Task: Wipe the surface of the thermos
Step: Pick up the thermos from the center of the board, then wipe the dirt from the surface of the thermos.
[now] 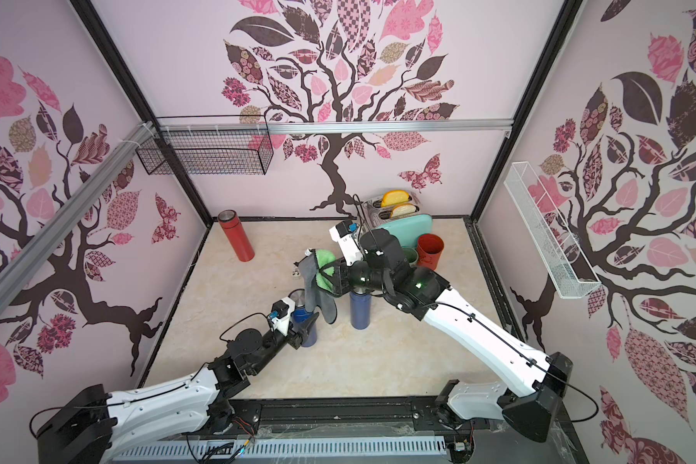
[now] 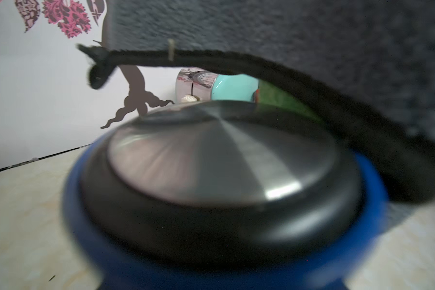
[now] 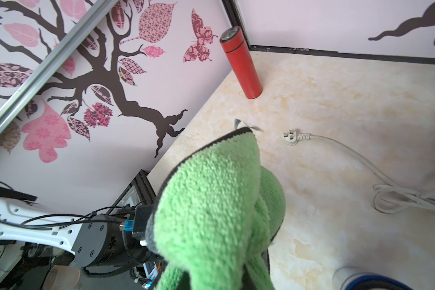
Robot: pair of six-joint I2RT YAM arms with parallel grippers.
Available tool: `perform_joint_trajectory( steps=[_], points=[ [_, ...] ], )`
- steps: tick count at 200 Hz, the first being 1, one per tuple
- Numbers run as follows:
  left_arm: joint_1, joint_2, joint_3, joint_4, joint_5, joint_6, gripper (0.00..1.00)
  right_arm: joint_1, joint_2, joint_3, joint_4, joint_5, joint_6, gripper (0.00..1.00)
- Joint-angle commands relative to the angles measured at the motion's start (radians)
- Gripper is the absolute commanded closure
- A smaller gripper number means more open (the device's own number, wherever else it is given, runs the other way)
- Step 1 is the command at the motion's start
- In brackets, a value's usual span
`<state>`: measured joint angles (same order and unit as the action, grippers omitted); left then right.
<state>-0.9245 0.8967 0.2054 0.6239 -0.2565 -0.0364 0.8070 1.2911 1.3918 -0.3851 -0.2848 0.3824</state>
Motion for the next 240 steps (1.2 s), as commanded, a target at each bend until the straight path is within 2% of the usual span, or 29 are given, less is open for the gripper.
perform_joint_trajectory(
  steps=[1, 33, 55, 88, 142, 158, 173, 206, 240],
  points=[
    [-0.012, -0.059, 0.039, -0.093, 0.086, -0.036, 1.00, 0.018, 0.033, 0.086, 0.012, -0.042, -0.013, 1.00],
    [-0.065, -0.084, 0.073, -0.153, 0.074, -0.016, 1.00, 0.029, 0.077, 0.151, 0.022, -0.068, 0.004, 1.00],
    [-0.093, -0.074, 0.100, -0.160, 0.046, 0.002, 1.00, 0.058, 0.088, 0.137, 0.023, -0.064, 0.009, 1.00],
    [-0.095, -0.066, 0.135, -0.161, 0.022, 0.021, 1.00, 0.090, 0.034, 0.021, 0.062, -0.053, 0.050, 1.00],
    [-0.096, -0.106, 0.157, -0.186, -0.031, 0.057, 1.00, 0.117, -0.200, -0.255, 0.072, -0.043, 0.183, 1.00],
    [-0.096, -0.117, 0.156, -0.195, -0.030, 0.060, 1.00, 0.118, -0.235, -0.286, 0.070, -0.040, 0.199, 1.00],
    [-0.097, -0.111, 0.161, -0.200, -0.027, 0.062, 1.00, 0.118, -0.214, -0.260, 0.059, -0.032, 0.176, 1.00],
    [-0.139, -0.075, 0.201, -0.228, -0.032, 0.096, 1.00, 0.118, -0.043, -0.100, 0.049, -0.034, 0.098, 1.00],
    [-0.179, -0.058, 0.232, -0.248, -0.064, 0.102, 1.00, 0.119, 0.105, 0.044, 0.040, -0.092, 0.081, 1.00]
  ],
)
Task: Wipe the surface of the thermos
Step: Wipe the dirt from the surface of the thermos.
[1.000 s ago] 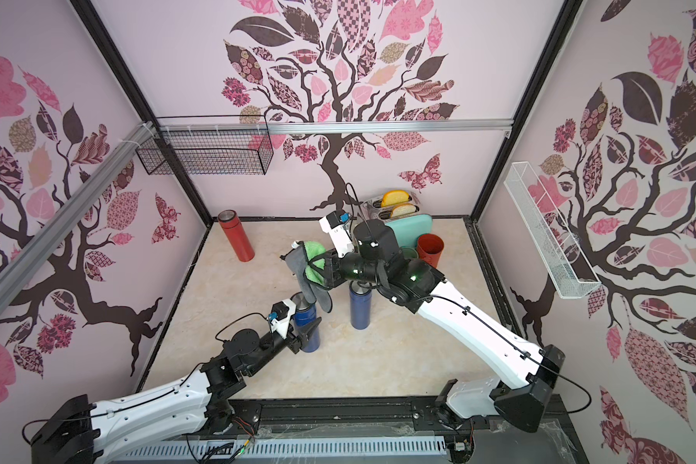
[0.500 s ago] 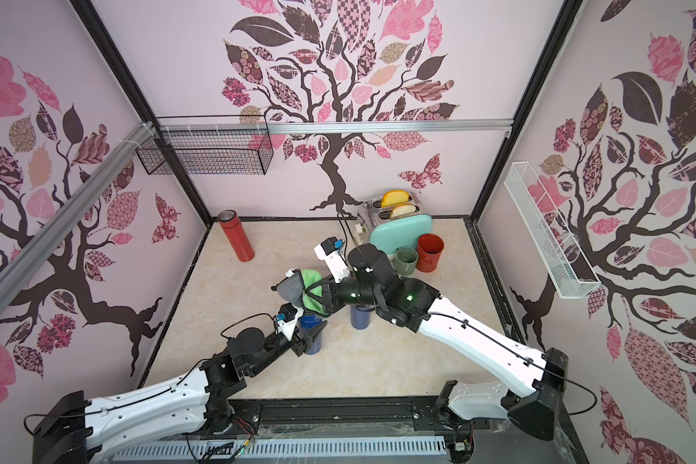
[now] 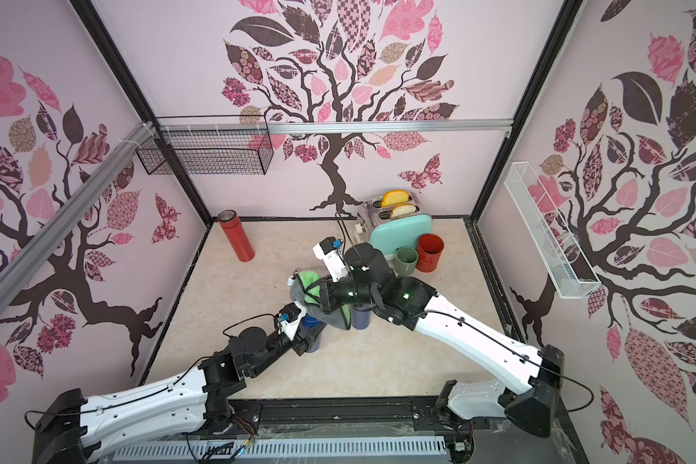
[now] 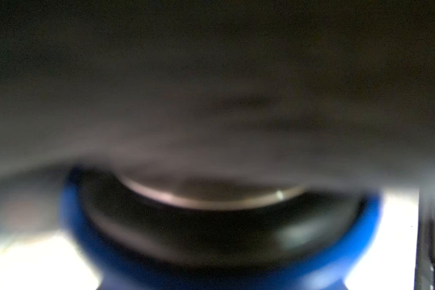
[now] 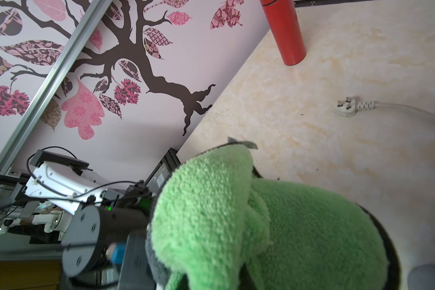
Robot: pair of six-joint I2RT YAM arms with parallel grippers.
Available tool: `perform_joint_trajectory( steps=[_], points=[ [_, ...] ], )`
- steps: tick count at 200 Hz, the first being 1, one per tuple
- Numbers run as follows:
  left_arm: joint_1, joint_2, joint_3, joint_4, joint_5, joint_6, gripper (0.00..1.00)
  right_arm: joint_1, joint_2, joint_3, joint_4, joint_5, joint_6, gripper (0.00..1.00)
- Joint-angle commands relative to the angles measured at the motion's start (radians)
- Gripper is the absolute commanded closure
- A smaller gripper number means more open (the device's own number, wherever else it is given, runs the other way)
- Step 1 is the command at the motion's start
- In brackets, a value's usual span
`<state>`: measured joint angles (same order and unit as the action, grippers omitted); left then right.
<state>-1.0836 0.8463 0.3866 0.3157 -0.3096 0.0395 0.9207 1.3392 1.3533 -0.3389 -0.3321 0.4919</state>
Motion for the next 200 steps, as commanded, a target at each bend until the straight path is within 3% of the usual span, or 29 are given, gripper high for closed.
perform_joint_trajectory(
  steps=[1, 21, 72, 148, 168, 200],
  points=[
    [-0.020, -0.009, 0.050, 0.060, -0.013, 0.026, 1.00, 0.005, 0.058, 0.083, -0.007, -0.047, -0.028, 1.00],
    [-0.020, -0.031, 0.049, 0.059, -0.034, 0.023, 1.00, 0.010, 0.011, 0.014, 0.018, -0.038, -0.003, 1.00],
    [-0.018, -0.076, 0.053, 0.025, -0.061, 0.055, 1.00, 0.010, -0.273, -0.239, 0.022, 0.040, 0.114, 1.00],
    [-0.031, -0.079, 0.085, 0.007, -0.048, 0.036, 1.00, 0.012, 0.031, 0.081, -0.030, -0.008, -0.021, 1.00],
    [-0.031, -0.108, 0.085, -0.012, -0.062, 0.047, 1.00, 0.012, -0.019, 0.013, -0.023, -0.009, 0.003, 1.00],
    [-0.031, -0.117, 0.098, -0.036, -0.069, 0.067, 1.00, 0.014, -0.225, -0.205, -0.004, 0.013, 0.104, 1.00]
  ],
)
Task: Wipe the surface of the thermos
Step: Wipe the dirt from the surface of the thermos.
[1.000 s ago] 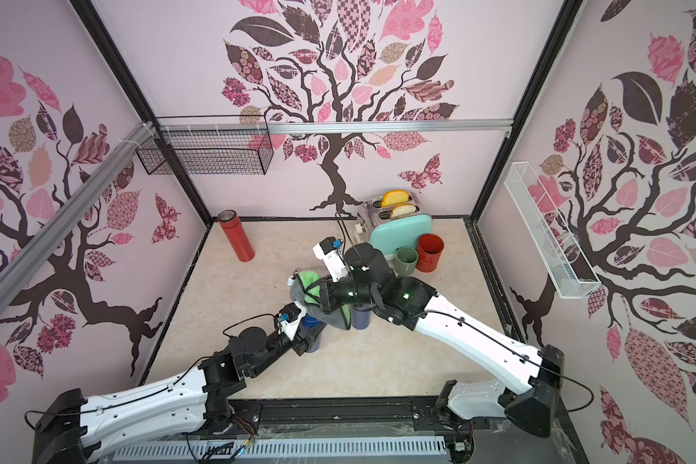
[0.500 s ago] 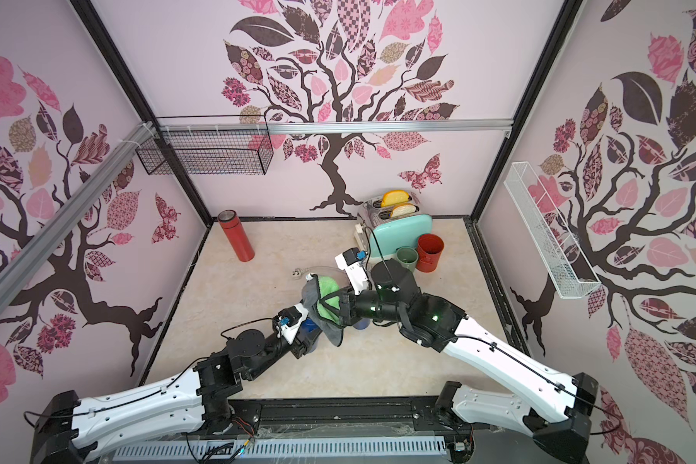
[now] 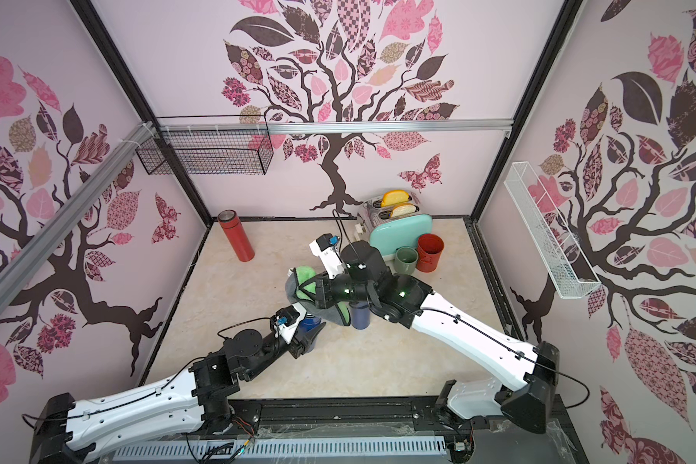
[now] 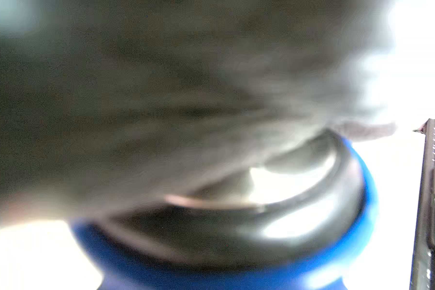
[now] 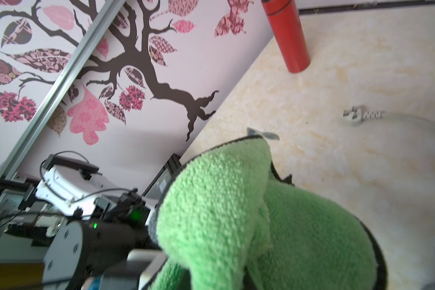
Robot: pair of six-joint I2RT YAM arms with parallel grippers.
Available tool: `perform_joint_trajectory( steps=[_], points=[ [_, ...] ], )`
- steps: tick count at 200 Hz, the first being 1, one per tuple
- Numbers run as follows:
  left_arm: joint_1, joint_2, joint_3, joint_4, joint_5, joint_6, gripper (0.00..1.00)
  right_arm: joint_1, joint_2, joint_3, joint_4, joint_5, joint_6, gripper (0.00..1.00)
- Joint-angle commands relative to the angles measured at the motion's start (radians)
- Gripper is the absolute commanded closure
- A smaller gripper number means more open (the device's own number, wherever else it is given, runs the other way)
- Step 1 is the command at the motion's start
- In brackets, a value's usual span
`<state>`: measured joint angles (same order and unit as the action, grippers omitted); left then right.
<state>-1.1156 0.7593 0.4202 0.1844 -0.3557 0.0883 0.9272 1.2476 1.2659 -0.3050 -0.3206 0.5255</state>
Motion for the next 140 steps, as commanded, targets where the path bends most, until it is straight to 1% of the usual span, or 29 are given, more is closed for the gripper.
perform_joint_trajectory(
  steps=[1, 13, 27, 62, 74, 88, 109, 140],
  points=[
    [0.001, -0.029, 0.064, 0.095, -0.022, 0.019, 1.00, 0.006, -0.140, -0.123, -0.036, 0.001, 0.072, 1.00],
    [0.002, -0.016, 0.069, 0.098, -0.018, 0.026, 1.00, 0.007, -0.187, -0.158, -0.030, 0.014, 0.093, 1.00],
    [0.001, 0.005, 0.079, 0.106, -0.008, 0.029, 1.00, 0.007, -0.178, -0.131, -0.052, 0.029, 0.070, 1.00],
    [-0.004, 0.023, 0.097, 0.107, 0.014, 0.009, 1.00, 0.006, 0.018, 0.058, -0.066, -0.007, -0.022, 1.00],
    [-0.010, 0.012, 0.098, 0.101, 0.008, 0.005, 1.00, 0.007, 0.085, 0.129, -0.068, -0.032, -0.040, 1.00],
    [-0.011, -0.006, 0.098, 0.088, -0.001, -0.006, 1.00, 0.007, 0.134, 0.174, -0.061, -0.059, -0.043, 1.00],
    [-0.010, -0.051, 0.083, 0.087, -0.021, -0.024, 1.00, 0.011, 0.111, 0.127, -0.027, -0.073, -0.015, 1.00],
    [-0.011, -0.082, 0.083, 0.054, -0.037, -0.020, 1.00, 0.011, -0.071, -0.061, -0.021, -0.015, 0.048, 1.00]
  ],
)
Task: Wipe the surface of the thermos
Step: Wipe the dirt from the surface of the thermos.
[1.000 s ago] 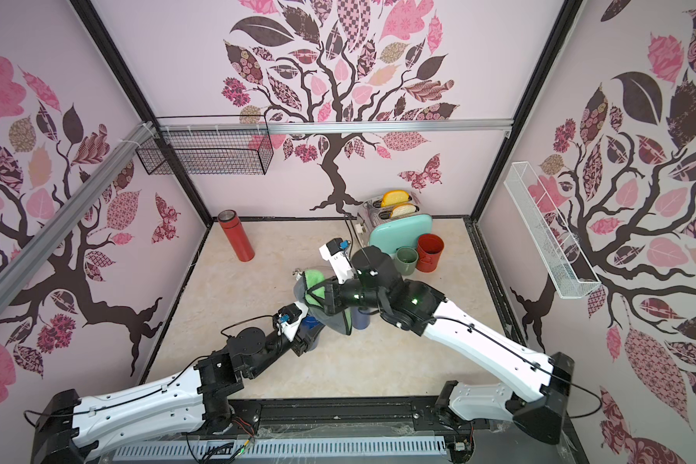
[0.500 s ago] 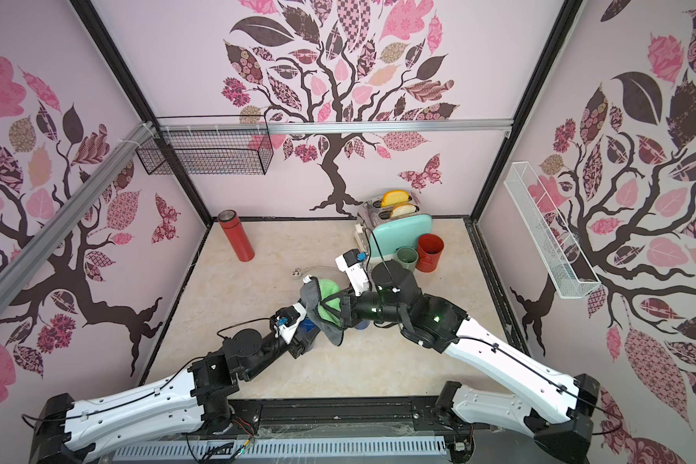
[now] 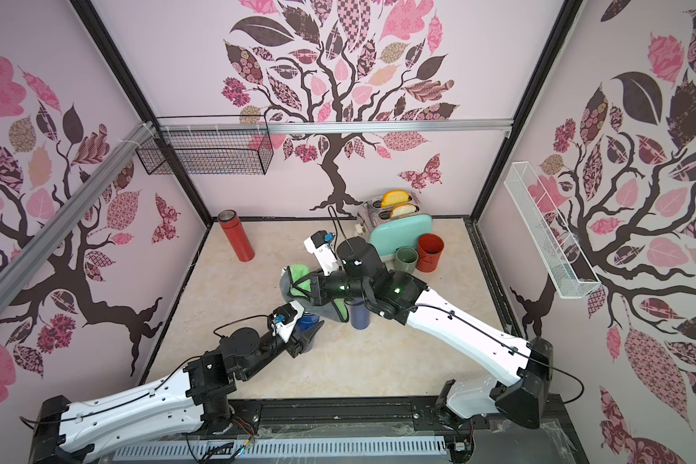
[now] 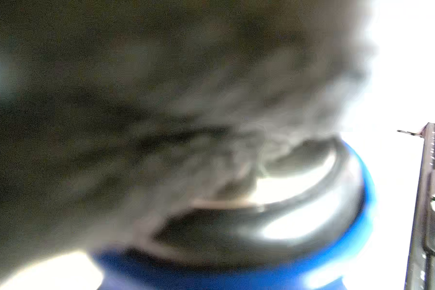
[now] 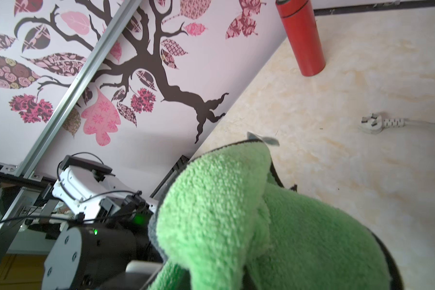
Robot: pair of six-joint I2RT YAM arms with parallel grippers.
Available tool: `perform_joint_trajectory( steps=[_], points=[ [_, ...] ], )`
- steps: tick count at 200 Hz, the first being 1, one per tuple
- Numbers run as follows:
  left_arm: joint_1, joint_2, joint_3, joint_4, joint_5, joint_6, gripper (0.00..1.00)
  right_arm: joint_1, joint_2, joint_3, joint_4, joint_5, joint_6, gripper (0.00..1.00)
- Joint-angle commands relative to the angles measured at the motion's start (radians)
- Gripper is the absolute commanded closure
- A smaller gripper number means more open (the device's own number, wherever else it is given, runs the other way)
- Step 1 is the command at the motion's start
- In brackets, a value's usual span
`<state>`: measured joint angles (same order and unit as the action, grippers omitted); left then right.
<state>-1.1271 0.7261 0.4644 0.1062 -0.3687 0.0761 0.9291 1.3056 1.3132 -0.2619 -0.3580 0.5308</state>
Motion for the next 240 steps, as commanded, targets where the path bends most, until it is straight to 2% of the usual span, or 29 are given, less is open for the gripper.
perform_joint_trajectory(
  steps=[1, 16, 30, 74, 94, 116, 127, 148, 170, 194, 240],
  points=[
    [0.000, -0.047, 0.039, 0.133, -0.025, -0.008, 1.00, 0.009, -0.136, -0.114, -0.065, 0.024, 0.044, 1.00],
    [0.000, -0.038, 0.038, 0.137, -0.024, -0.001, 1.00, 0.008, -0.210, -0.171, -0.058, 0.041, 0.080, 1.00],
    [0.000, -0.017, 0.044, 0.138, -0.021, 0.007, 1.00, 0.008, -0.213, -0.173, -0.050, 0.044, 0.079, 1.00],
    [0.001, -0.033, 0.069, 0.096, -0.012, -0.026, 1.00, 0.011, 0.043, 0.023, -0.034, -0.045, 0.029, 1.00],
    [0.001, -0.082, 0.071, 0.063, -0.041, -0.044, 1.00, 0.023, 0.057, 0.074, -0.072, 0.004, -0.004, 1.00],
    [0.002, -0.150, 0.063, 0.028, -0.053, -0.070, 1.00, 0.018, -0.034, 0.008, -0.101, 0.114, -0.019, 1.00],
    [0.006, -0.179, 0.066, 0.024, -0.041, -0.088, 1.00, -0.006, -0.081, -0.047, -0.099, 0.131, 0.000, 1.00],
    [0.026, -0.215, 0.087, 0.029, 0.015, -0.138, 1.00, -0.065, -0.142, -0.122, -0.055, 0.059, 0.046, 1.00],
    [0.072, -0.214, 0.125, 0.047, 0.120, -0.217, 1.00, -0.051, -0.136, -0.131, -0.013, -0.036, 0.069, 1.00],
    [0.123, -0.199, 0.167, 0.095, 0.219, -0.291, 1.00, -0.030, -0.138, -0.177, 0.044, -0.051, 0.095, 1.00],
    [0.132, -0.223, 0.183, 0.224, 0.181, -0.343, 1.00, -0.029, -0.200, -0.325, 0.149, -0.075, 0.178, 1.00]
  ],
)
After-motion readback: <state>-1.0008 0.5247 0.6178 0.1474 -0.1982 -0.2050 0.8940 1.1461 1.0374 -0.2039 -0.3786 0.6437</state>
